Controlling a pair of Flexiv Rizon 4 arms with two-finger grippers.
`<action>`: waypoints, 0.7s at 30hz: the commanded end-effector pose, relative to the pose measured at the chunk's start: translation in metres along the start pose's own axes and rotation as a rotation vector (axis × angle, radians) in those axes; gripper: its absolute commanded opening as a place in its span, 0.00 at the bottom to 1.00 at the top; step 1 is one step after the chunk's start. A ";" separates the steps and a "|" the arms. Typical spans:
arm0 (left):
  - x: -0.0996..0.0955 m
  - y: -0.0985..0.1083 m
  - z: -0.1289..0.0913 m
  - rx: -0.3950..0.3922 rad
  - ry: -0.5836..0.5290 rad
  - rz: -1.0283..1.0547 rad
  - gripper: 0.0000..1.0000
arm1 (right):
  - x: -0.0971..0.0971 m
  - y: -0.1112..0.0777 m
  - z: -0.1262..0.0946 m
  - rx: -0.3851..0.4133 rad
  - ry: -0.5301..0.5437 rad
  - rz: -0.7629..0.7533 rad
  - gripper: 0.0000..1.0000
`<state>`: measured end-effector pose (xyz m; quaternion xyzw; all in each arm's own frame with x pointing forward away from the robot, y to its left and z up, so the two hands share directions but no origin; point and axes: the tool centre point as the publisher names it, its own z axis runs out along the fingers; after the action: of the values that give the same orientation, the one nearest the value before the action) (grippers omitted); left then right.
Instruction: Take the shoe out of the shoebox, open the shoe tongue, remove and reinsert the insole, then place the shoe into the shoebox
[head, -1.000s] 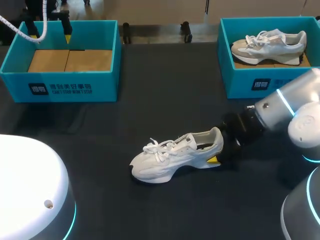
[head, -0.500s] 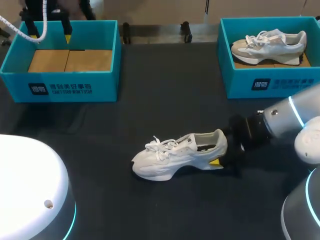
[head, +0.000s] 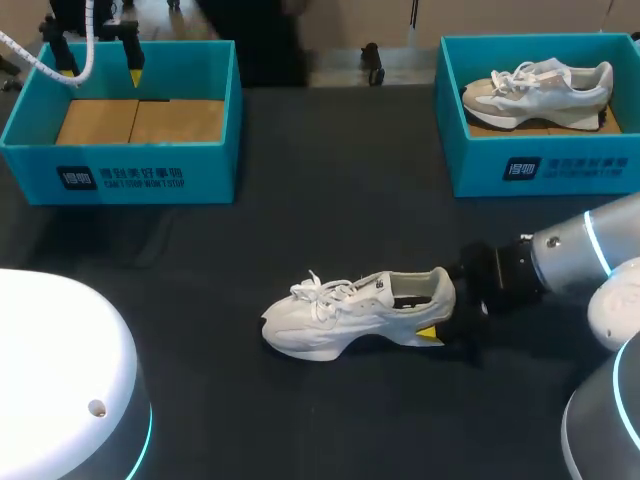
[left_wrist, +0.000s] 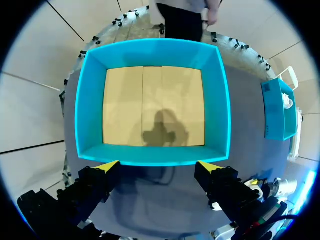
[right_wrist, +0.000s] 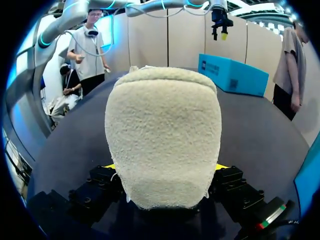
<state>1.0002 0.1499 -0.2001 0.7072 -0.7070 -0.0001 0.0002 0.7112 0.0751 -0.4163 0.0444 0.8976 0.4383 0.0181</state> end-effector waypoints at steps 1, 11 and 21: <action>0.000 0.000 0.000 0.000 0.000 0.000 1.00 | 0.005 0.000 0.006 -0.008 -0.020 0.000 0.00; 0.000 0.000 0.000 0.000 0.000 0.000 1.00 | 0.004 -0.003 0.007 -0.008 -0.027 -0.010 0.00; 0.000 0.000 0.000 0.000 0.000 0.000 1.00 | 0.004 -0.003 0.007 -0.008 -0.027 -0.010 0.00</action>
<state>1.0002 0.1499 -0.2001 0.7072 -0.7070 -0.0001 0.0002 0.7088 0.0774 -0.4222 0.0453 0.8953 0.4421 0.0306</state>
